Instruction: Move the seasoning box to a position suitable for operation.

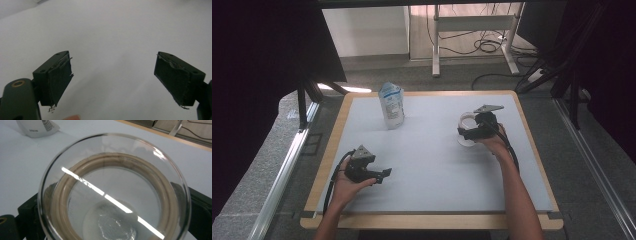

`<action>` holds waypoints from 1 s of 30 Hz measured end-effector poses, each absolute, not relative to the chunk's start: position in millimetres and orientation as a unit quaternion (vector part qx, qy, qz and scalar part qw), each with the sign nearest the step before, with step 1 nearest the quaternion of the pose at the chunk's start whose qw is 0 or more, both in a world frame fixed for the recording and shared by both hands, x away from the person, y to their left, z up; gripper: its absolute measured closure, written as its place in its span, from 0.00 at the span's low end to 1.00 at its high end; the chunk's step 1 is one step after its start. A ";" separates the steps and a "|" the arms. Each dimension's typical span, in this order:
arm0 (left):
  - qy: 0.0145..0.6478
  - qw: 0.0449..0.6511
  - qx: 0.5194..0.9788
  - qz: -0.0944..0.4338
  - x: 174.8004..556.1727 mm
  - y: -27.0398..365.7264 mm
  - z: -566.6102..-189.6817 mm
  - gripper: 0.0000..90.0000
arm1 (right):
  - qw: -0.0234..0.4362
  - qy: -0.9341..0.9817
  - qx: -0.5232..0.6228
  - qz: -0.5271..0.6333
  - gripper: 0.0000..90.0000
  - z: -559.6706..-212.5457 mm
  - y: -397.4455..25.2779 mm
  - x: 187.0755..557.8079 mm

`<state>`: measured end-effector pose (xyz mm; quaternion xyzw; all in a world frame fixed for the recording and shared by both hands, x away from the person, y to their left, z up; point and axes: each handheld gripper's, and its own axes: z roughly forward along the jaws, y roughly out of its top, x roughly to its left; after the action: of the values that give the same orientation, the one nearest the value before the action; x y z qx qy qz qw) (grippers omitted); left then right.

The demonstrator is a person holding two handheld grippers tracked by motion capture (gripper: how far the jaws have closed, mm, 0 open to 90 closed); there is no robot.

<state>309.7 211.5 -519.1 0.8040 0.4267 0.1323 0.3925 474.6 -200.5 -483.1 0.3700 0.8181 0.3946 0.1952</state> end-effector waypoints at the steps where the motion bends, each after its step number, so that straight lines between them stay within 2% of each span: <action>1: 0.427 0.393 0.804 0.132 309.6 211.2 -519.2 0.16 | 0.196 0.820 0.366 0.395 0.05 -482.7 -200.8 474.1; 7: 0.427 0.389 0.806 0.131 310.4 208.9 -521.2 0.16 | 0.188 0.821 0.355 0.406 0.12 -481.6 -202.3 471.8; 20: 0.427 0.387 0.807 0.131 311.0 208.9 -522.3 0.16 | 0.189 0.813 0.360 0.416 0.12 -480.7 -206.7 472.0; 30: 0.428 0.386 0.807 0.128 311.8 208.1 -523.9 0.16 | 0.186 0.813 0.339 0.435 0.12 -463.2 -214.4 456.9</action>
<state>311.8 208.1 -523.9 0.8070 0.4279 0.1281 0.3862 456.9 -214.4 -463.2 0.3392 0.8133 0.4346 0.1859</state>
